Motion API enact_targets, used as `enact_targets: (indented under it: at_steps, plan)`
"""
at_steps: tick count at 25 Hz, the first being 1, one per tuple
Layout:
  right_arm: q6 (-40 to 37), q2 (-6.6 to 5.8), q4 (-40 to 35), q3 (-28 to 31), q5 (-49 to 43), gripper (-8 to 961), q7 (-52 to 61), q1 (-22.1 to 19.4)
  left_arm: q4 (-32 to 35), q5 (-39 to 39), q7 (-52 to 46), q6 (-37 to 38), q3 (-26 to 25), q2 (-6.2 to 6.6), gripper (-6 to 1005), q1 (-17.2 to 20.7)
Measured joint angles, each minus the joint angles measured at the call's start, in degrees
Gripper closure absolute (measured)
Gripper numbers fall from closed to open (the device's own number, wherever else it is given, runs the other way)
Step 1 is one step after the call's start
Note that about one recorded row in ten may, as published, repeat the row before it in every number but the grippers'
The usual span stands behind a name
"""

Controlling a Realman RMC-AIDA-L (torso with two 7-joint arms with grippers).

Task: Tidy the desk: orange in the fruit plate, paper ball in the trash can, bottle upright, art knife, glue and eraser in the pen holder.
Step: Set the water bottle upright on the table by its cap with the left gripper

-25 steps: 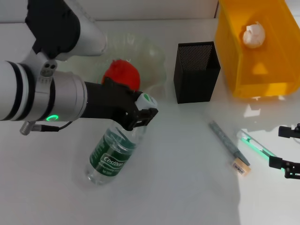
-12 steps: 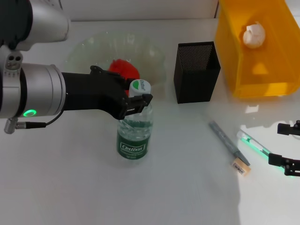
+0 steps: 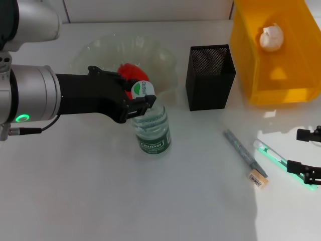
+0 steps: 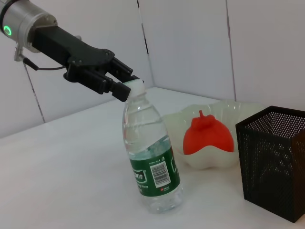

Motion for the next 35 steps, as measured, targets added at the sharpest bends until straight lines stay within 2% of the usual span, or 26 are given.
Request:
enact_targets:
  at_steps: [28, 35]
  plan:
    - [0.12, -0.05, 0.08, 0.00, -0.22, 110, 0.44, 0.71, -2.54, -0.05, 0.55, -0.05, -1.71, -0.09, 568, -2.62]
    - [0.10, -0.14, 0.15, 0.00, -0.73, 110, 0.51, 0.76, -2.67, -2.11, 0.65, 0.25, -2.32, 0.04, 566, -2.83]
